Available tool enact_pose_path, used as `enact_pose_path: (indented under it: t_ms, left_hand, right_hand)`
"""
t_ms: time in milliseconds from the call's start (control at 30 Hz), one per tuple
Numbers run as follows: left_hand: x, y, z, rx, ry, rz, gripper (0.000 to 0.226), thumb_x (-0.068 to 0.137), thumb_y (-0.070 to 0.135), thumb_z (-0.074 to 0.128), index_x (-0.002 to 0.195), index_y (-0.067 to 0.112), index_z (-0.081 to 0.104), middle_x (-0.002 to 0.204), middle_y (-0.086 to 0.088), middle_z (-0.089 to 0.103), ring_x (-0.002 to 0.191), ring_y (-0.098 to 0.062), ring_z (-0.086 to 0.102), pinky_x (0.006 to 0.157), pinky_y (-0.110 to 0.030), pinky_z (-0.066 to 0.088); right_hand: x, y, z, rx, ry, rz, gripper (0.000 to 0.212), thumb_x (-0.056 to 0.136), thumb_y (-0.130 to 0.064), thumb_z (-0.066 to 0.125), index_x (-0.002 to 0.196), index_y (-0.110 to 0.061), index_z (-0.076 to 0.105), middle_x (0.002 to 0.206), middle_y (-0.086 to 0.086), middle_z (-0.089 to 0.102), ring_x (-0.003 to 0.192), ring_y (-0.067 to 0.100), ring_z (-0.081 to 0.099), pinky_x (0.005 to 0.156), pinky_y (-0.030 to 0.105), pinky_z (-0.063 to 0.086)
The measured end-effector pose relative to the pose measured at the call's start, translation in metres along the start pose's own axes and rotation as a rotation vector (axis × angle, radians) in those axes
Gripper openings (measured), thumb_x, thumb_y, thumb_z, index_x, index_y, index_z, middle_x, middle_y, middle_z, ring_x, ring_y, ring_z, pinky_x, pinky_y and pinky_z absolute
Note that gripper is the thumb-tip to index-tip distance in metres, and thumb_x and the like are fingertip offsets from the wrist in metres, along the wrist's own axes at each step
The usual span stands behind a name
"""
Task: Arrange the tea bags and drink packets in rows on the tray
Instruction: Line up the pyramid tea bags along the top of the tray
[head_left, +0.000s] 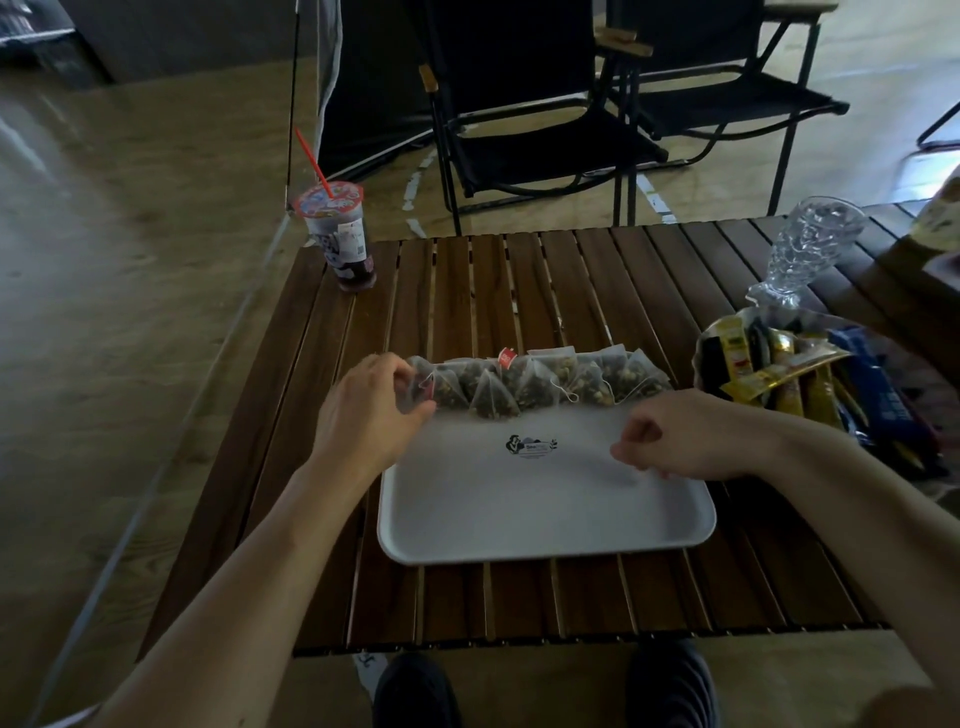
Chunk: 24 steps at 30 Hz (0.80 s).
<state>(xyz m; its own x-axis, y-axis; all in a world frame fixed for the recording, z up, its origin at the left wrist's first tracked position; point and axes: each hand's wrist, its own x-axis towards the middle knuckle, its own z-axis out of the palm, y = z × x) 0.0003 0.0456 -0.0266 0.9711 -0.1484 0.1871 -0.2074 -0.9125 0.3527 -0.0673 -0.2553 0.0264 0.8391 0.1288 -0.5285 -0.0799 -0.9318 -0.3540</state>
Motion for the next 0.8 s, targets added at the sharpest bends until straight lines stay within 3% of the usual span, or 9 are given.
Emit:
enact_pose_path:
  t_ms: [100,200,333,467,800]
  left_hand:
    - [0.001,0.005,-0.001,-0.079,0.017,-0.044,0.070,0.077,0.036,0.079,0.134,0.016,0.044,0.129,-0.005,0.049,0.099,-0.009,0.051,0.075,-0.022,0.044]
    - [0.002,0.014,0.001,-0.124,-0.064,-0.024,0.081,0.077,0.031,0.080,0.144,0.015,0.037,0.140,-0.009,0.040,0.111,-0.021,0.055,0.091,-0.033,0.050]
    - [0.006,0.017,0.005,-0.105,-0.113,0.020,0.069,0.081,0.028,0.078,0.139,0.015,0.043,0.135,-0.007,0.042,0.113,-0.019,0.054,0.084,-0.023,0.042]
    - [0.010,0.019,0.009,-0.097,-0.095,0.038,0.048,0.082,0.026,0.077,0.122,0.013,0.053,0.129,-0.005,0.042,0.099,-0.007,0.046,0.067,-0.006,0.032]
    - [0.014,0.021,0.020,-0.115,-0.102,0.077,0.047,0.082,0.027,0.076,0.120,0.012,0.053,0.126,-0.006,0.045,0.101,-0.009,0.048,0.078,-0.020,0.041]
  right_hand:
    - [0.000,0.001,0.001,0.000,0.005,-0.005,0.033,0.097,-0.045,0.054,0.105,-0.016,0.067,0.093,-0.001,0.071,0.083,0.009,0.066,0.077,0.026,0.052]
    - [0.000,0.004,0.003,0.001,0.007,-0.012,0.032,0.096,-0.046,0.054,0.103,-0.018,0.067,0.085,-0.003,0.069,0.078,0.006,0.064,0.068,0.020,0.048]
    - [0.001,0.007,0.004,0.013,0.004,-0.020,0.032,0.096,-0.046,0.054,0.102,-0.018,0.067,0.086,-0.002,0.071,0.079,0.007,0.067,0.074,0.023,0.052]
    - [0.002,0.009,0.004,0.029,0.002,-0.023,0.031,0.096,-0.046,0.055,0.102,-0.019,0.067,0.085,-0.005,0.070,0.079,0.006,0.067,0.074,0.023,0.053]
    - [0.003,0.009,0.002,0.023,-0.004,-0.022,0.033,0.097,-0.046,0.052,0.104,-0.017,0.068,0.088,-0.003,0.071,0.080,0.005,0.066,0.069,0.018,0.048]
